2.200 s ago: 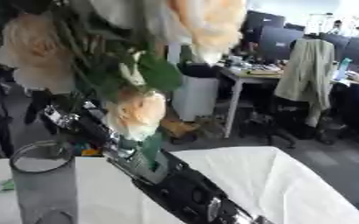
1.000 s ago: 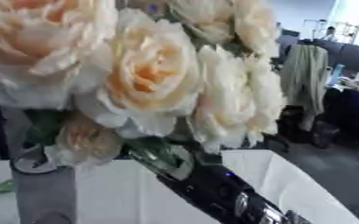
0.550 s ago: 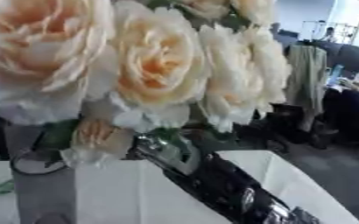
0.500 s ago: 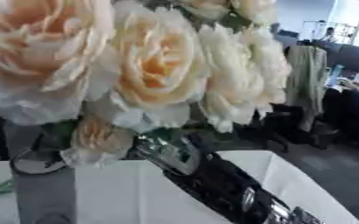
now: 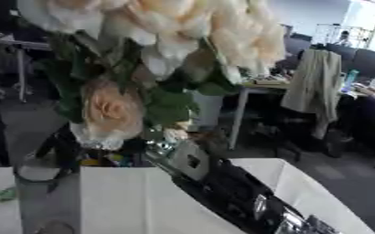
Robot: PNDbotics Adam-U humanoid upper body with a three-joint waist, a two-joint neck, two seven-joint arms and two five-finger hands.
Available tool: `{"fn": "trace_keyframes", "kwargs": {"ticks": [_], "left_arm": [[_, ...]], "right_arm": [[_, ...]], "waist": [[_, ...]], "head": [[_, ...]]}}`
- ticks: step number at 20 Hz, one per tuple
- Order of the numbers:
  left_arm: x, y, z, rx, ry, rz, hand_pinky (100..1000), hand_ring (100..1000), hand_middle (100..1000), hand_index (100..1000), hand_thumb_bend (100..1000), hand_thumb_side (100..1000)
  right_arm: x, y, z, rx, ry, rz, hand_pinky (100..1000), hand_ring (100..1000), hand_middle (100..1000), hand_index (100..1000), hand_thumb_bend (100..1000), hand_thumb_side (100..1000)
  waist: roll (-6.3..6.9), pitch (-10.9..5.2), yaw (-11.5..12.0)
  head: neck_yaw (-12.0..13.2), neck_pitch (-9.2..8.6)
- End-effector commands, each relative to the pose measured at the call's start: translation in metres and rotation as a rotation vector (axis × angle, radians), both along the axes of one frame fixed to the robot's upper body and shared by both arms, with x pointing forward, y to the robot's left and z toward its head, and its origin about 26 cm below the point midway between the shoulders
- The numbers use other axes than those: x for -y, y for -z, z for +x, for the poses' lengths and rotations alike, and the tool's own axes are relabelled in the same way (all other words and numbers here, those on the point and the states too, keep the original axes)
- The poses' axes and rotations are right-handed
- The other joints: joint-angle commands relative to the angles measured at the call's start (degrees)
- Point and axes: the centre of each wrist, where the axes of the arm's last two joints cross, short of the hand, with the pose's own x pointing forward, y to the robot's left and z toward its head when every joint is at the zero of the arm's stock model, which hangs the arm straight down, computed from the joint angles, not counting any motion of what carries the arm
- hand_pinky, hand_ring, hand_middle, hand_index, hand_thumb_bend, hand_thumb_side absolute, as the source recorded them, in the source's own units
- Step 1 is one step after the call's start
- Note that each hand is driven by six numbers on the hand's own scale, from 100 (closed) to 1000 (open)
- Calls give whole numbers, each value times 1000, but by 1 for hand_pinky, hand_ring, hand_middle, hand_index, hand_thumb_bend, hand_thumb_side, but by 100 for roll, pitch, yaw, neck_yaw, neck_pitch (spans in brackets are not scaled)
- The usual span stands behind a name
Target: Arrange flowers into the vase.
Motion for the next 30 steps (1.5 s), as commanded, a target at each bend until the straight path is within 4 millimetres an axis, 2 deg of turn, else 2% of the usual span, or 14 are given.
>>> {"fn": "trace_keyframes", "kwargs": {"ticks": [1,4,7,17,21,24,30], "left_arm": [[-4,-8,0,23,-4,26,730,650,623,711,980,853],[-4,-8,0,21,-2,29,730,649,623,711,979,852],[-4,-7,0,20,0,31,731,649,623,711,981,852],[-4,-6,0,15,2,37,731,649,623,711,979,851],[-4,-7,1,16,2,39,731,649,623,711,977,851],[-4,-8,1,17,4,39,731,649,623,711,974,852],[-3,-9,2,22,5,36,731,649,623,711,971,852]], "right_arm": [[13,-11,0,-45,-10,-79,748,908,635,560,100,1000],[21,-12,3,-73,-17,-101,839,972,756,641,100,1000],[27,-13,5,-85,-18,-110,904,1000,813,693,100,1000],[41,-15,10,-106,-7,-117,895,1000,822,720,100,1000],[47,-17,10,-80,3,-128,926,1000,840,738,100,1000],[49,-19,11,-52,13,-125,986,1000,873,759,100,1000],[48,-18,11,5,29,-137,1000,1000,944,852,100,901]], "waist": [[29,-77,-3],[12,-79,6],[2,-81,27],[-76,-105,86],[-127,-133,112],[-155,-146,124],[-200,-157,139]], "head": [[2,-7],[7,-12],[5,-12],[3,-36],[10,-59],[7,-69],[3,-92]]}}
